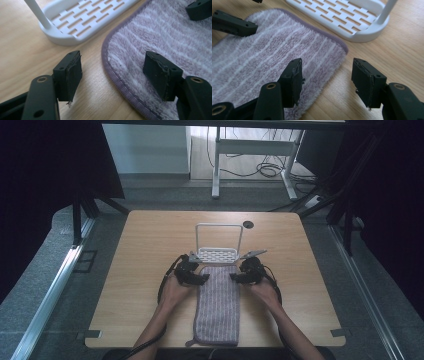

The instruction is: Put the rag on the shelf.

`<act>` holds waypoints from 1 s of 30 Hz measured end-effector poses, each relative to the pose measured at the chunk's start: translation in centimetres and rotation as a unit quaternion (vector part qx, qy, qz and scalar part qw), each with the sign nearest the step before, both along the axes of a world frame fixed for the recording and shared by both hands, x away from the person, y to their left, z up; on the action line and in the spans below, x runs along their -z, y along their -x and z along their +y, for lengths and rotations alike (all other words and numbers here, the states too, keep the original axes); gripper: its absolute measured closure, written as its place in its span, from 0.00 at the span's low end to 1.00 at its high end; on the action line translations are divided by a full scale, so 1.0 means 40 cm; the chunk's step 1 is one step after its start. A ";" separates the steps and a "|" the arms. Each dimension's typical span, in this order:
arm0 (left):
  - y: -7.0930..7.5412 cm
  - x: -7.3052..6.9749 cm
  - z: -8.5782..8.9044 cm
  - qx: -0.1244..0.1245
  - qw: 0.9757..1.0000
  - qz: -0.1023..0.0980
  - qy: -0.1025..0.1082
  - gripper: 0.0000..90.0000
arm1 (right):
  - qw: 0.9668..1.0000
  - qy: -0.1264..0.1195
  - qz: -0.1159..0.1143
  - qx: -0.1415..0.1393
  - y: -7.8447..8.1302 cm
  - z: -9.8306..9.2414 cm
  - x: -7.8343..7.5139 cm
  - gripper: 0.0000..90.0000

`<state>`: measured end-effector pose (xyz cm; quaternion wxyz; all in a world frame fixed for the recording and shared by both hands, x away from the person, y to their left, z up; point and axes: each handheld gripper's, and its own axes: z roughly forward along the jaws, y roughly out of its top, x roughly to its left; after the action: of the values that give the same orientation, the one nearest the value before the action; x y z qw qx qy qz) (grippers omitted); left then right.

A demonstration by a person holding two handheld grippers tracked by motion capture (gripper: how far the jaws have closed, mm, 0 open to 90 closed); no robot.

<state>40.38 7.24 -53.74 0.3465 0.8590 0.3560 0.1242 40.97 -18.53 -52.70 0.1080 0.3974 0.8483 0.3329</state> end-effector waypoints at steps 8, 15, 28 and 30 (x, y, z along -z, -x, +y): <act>0.017 0.003 -0.006 -0.003 0.999 0.014 0.030 0.64 | 1.000 0.007 -0.011 -0.023 0.018 0.019 0.005 0.75; 0.018 -0.008 -0.023 0.009 0.999 0.044 0.031 0.89 | 0.999 0.008 -0.006 -0.049 0.026 0.029 -0.001 0.94; 0.045 -0.105 0.004 0.028 0.998 0.001 0.055 0.90 | 0.996 -0.034 -0.046 -0.066 0.056 0.007 -0.103 0.95; 0.051 -0.130 0.007 0.030 0.998 -0.009 0.061 0.90 | 0.995 -0.039 -0.053 -0.069 0.060 0.004 -0.123 0.95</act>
<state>38.33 7.53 -48.54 0.4051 0.8455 0.3334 0.0997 38.59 -18.35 -47.77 0.1137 0.3240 0.8529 0.3933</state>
